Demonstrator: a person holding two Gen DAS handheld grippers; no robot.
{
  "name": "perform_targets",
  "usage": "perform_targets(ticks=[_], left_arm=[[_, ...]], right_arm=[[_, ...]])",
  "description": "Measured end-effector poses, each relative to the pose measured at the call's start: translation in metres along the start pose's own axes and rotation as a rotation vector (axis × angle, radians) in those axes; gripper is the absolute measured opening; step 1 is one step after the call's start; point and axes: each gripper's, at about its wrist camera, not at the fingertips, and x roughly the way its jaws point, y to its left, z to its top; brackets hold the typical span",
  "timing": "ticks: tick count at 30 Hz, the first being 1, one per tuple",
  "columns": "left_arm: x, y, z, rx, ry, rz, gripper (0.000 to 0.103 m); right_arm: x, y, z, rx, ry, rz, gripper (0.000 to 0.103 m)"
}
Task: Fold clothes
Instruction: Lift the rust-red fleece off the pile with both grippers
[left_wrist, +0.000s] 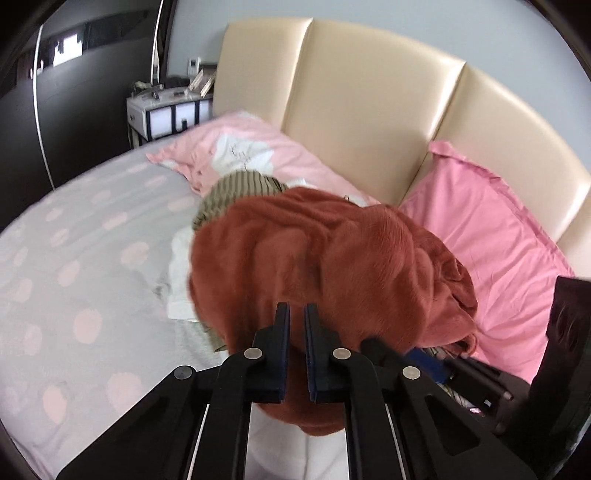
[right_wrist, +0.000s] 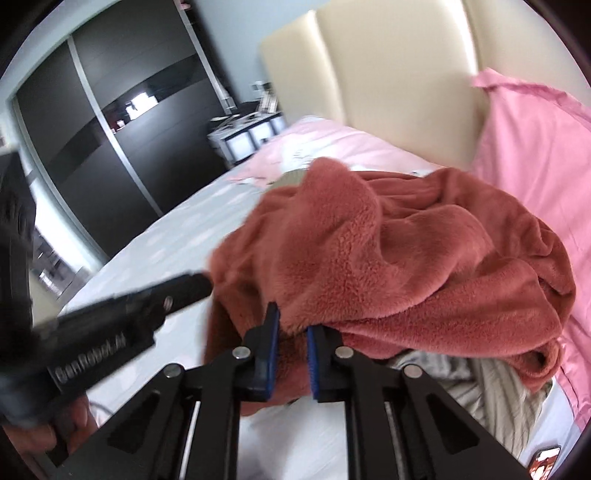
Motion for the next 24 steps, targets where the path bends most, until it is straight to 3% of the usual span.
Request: perform_targets(ticks=[7,13,16,18,20,24], left_arm=[[-0.068,0.029,-0.038,-0.035,-0.02,0.078,0.008],[-0.099,0.059,-0.068,-0.108,0.007,0.124,0.008],[-0.107,0.064,-0.075,-0.127,0.012,0.129,0.01],[-0.109,0.064,-0.078,-0.133,0.023,0.123,0.018],[-0.11,0.062,-0.08,-0.132,0.027,0.122,0.039],[-0.109,0.056,-0.08,-0.117,0.023,0.122,0.062]], right_arm=[[-0.029,0.052,-0.043,-0.095,0.035,0.076,0.012],[-0.042,0.094,-0.083,-0.192,0.102,0.175,0.011],[-0.044,0.097,-0.093,-0.202,0.119,0.162,0.011],[-0.039,0.094,-0.096,-0.182,0.131,0.115,0.015],[-0.034,0.086,-0.096,-0.146,0.156,0.097,0.018],[-0.03,0.058,-0.096,-0.069,0.193,0.1,0.021]])
